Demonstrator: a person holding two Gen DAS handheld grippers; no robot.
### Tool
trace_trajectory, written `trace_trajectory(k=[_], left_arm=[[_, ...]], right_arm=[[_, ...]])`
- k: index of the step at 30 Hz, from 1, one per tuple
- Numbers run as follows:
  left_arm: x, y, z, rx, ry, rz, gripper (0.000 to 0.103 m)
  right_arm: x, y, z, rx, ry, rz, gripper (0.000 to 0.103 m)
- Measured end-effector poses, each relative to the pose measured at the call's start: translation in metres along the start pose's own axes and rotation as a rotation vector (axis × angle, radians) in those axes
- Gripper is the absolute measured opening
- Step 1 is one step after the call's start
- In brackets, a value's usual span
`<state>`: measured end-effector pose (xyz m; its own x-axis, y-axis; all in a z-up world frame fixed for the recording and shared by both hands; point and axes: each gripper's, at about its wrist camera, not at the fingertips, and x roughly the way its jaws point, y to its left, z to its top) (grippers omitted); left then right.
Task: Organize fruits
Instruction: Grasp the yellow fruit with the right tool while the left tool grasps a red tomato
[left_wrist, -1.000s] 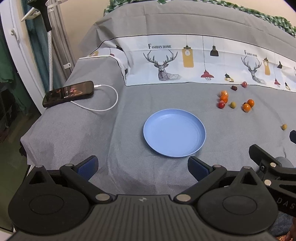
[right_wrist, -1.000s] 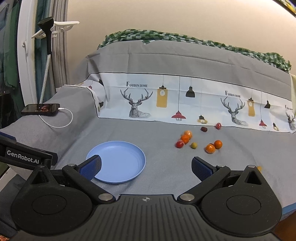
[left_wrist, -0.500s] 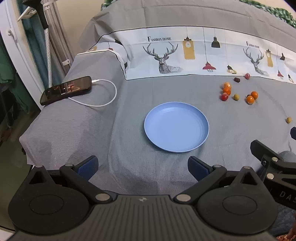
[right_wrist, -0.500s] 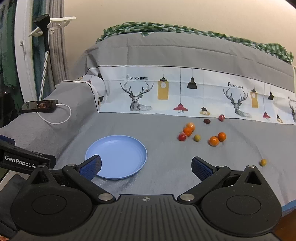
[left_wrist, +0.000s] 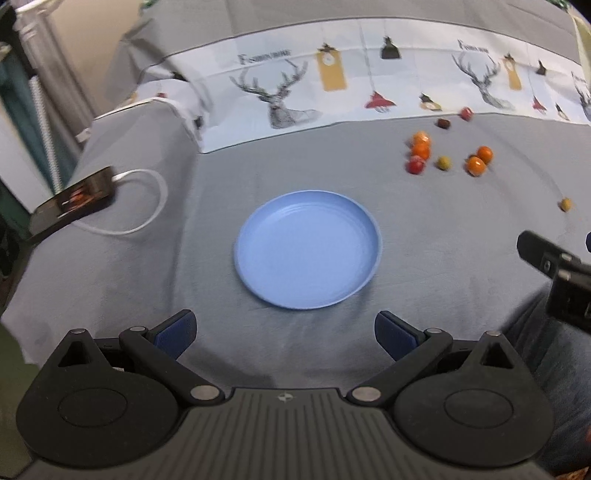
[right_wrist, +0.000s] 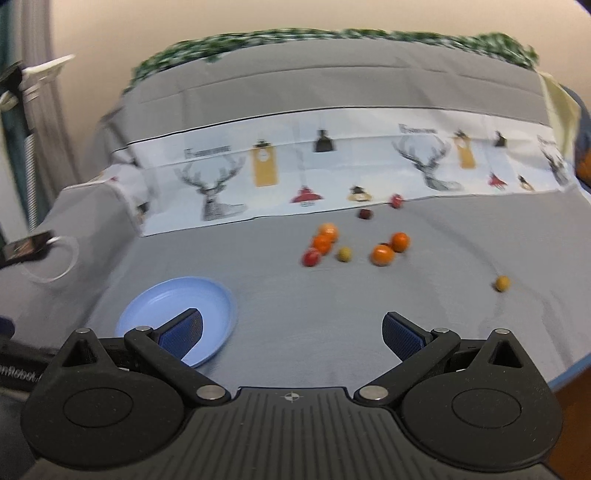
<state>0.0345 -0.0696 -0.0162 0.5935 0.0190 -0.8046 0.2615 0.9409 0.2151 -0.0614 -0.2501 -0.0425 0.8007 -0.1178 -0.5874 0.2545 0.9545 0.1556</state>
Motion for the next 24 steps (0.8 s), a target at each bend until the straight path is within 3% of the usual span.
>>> trace_trajectory(k=[6,13,21,24], left_arm=[[0.024,-0.036,0.027,0.049,0.033,-0.058,0.103],[0.070,-0.073,0.070,0.073,0.063,-0.105,0.103],[0.165,-0.134,0.143,0.109,0.026,-0.171,0.103],[0.200,-0.154,0.156,0.109,-0.036,-0.154,0.103]], right_arm=[[0.024,-0.044,0.008,0.069,-0.012,-0.089,0.103],[0.064,-0.110,0.020,0.147,-0.020,-0.264,0.103],[0.153,-0.197,0.026,0.275,0.118,-0.369,0.102],[0.188,-0.236,0.024,0.347,0.172,-0.409,0.102]])
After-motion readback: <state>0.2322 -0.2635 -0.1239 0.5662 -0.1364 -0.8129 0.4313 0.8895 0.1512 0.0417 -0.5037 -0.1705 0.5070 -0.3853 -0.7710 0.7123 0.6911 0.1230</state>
